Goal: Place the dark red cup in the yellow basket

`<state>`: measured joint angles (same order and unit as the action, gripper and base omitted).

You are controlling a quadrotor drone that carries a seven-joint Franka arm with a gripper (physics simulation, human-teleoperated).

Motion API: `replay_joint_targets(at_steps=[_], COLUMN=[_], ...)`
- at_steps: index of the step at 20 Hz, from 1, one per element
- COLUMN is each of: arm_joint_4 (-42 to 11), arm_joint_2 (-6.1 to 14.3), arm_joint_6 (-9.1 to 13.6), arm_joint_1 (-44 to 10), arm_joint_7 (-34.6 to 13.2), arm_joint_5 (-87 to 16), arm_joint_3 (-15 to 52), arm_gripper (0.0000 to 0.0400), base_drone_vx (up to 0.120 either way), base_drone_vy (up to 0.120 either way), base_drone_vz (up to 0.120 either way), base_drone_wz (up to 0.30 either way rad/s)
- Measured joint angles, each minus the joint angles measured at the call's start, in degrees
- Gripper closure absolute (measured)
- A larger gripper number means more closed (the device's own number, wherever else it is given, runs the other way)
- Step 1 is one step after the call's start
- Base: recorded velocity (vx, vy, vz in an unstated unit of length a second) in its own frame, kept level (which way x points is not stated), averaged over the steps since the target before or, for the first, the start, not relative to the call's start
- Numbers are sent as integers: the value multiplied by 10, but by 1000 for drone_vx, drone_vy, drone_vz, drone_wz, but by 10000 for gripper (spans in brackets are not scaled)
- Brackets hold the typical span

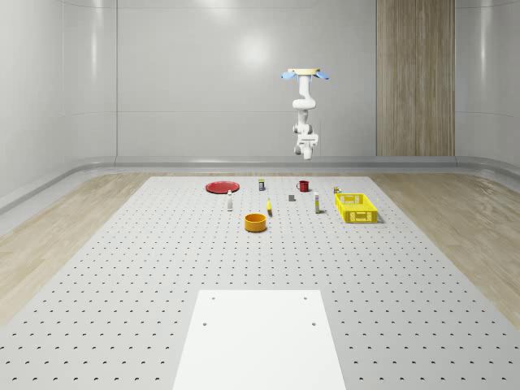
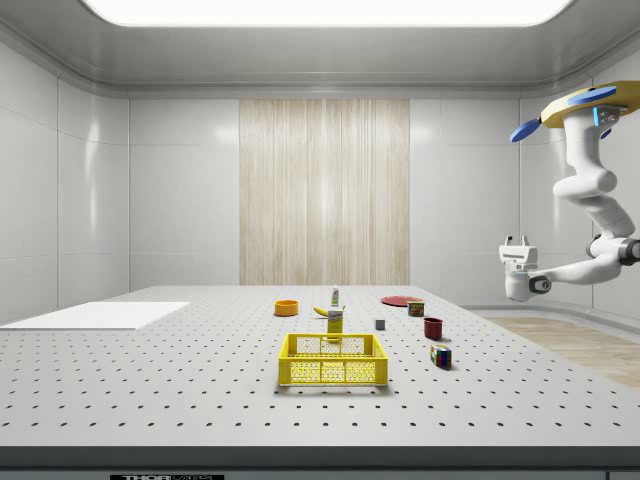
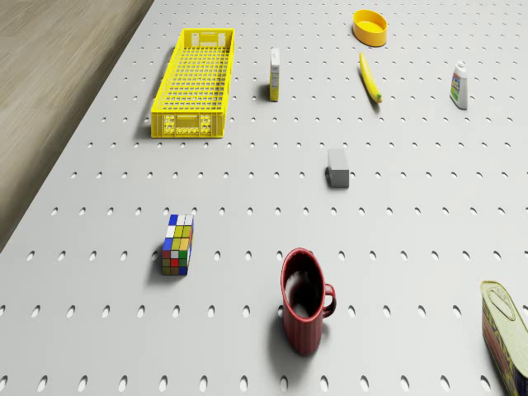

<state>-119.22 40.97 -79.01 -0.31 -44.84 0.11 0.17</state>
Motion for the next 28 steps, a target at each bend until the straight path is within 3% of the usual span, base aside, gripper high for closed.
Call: replay_joint_targets(at_steps=[8,28], arm_joint_4=[20,19], arm_joint_2=[-7,-3], arm_joint_6=[10,4], arm_joint_1=[-1,-2], arm_joint_7=[0,1], arm_joint_5=[0,-1], arm_joint_3=[0,2], arm_gripper=[0,0], base_drone_vx=[5,120], base_drone_vy=[-30,0], base_drone_vz=[0,0], base_drone_wz=[0,0])
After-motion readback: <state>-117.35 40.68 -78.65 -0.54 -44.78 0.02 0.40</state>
